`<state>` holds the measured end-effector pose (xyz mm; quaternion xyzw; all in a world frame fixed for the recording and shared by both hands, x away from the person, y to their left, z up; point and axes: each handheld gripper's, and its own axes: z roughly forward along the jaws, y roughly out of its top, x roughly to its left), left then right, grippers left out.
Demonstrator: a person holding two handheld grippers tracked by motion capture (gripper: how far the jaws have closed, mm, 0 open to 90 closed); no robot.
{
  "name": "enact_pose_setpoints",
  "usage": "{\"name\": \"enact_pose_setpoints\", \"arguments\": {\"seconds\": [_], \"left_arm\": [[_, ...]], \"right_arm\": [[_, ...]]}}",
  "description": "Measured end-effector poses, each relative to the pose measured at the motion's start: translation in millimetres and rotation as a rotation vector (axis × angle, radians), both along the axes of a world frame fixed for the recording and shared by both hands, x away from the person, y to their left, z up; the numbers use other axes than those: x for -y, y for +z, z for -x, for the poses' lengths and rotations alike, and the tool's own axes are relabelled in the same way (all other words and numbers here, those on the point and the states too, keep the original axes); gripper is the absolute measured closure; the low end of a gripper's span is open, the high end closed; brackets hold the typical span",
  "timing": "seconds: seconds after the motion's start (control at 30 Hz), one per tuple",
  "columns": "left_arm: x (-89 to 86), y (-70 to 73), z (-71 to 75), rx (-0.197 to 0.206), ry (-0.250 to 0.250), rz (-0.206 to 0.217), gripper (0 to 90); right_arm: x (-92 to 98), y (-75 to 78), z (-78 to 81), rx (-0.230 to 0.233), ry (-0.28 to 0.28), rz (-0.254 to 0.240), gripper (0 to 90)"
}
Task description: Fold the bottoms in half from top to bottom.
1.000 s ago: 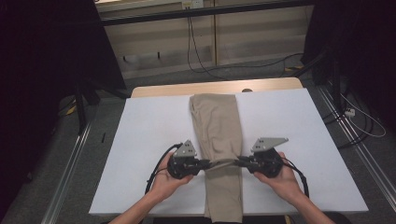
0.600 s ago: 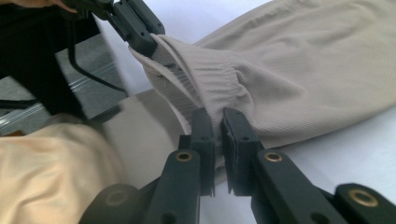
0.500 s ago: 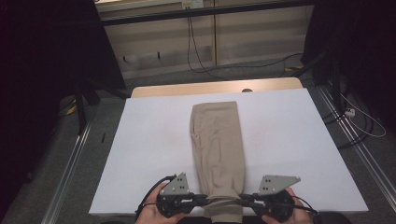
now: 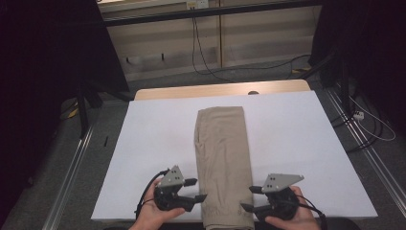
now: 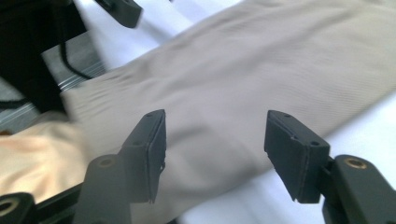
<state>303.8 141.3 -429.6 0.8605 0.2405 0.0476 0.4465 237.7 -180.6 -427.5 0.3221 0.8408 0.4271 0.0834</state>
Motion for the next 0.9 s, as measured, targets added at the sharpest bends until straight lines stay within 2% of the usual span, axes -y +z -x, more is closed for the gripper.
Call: {"name": "enact_pose_setpoints", "arguments": {"seconds": [0.07,0.13,0.23,0.3,0.4,0.43,0.47,0.5,0.63,0.67,0.73,0.8,0.83,0.9], "left_arm": [[-1.2,-1.8,-10.4,0.034,0.033,-0.015,29.5],[-1.9,-2.6,-21.9,0.040,0.065,-0.006,23.0],[-2.8,-2.6,-37.7,0.057,0.097,0.018,21.3],[-2.6,-2.3,-46.9,0.073,0.124,0.014,19.0],[-1.5,-3.0,-63.2,0.086,0.169,0.040,17.2],[-0.6,-2.9,-68.1,0.097,0.181,0.033,16.9],[0.5,-3.0,-73.1,0.108,0.188,0.025,16.5],[1.8,-3.0,-78.5,0.104,0.195,0.023,16.0],[6.8,-2.9,-100.5,0.101,0.229,0.045,15.7],[8.4,-2.7,-105.0,0.109,0.242,0.059,16.0],[11.6,-0.9,-114.3,0.135,0.249,0.050,16.0],[13.4,0.8,-125.5,0.127,0.256,0.038,15.8],[14.1,1.2,-133.2,0.147,0.277,0.047,16.0],[14.3,2.4,-148.5,0.160,0.281,0.042,17.0]], "right_arm": [[3.6,-2.8,-14.6,0.010,-0.029,-0.006,37.7],[7.0,-4.3,-27.8,0.016,-0.059,-0.008,37.0],[10.9,-5.4,-46.2,0.025,-0.093,-0.010,36.0],[12.9,-4.9,-55.9,0.039,-0.118,-0.009,34.4],[15.4,-2.5,-73.8,0.069,-0.152,0.005,30.8],[16.2,-1.8,-79.3,0.072,-0.160,0.001,29.2],[17.1,-0.9,-84.9,0.071,-0.156,-0.004,30.0],[17.6,-0.1,-90.3,0.080,-0.168,-0.001,30.2],[19.4,1.0,-114.6,0.093,-0.200,-0.003,30.2],[19.4,0.7,-121.0,0.096,-0.211,0.001,30.0],[20.3,0.3,-132.0,0.106,-0.242,0.004,29.4],[21.3,1.0,-146.0,0.123,-0.278,0.008,30.2],[21.5,1.5,-151.0,0.131,-0.286,0.007,31.2],[22.3,1.8,-165.5,0.146,-0.295,-0.006,30.8]]}}
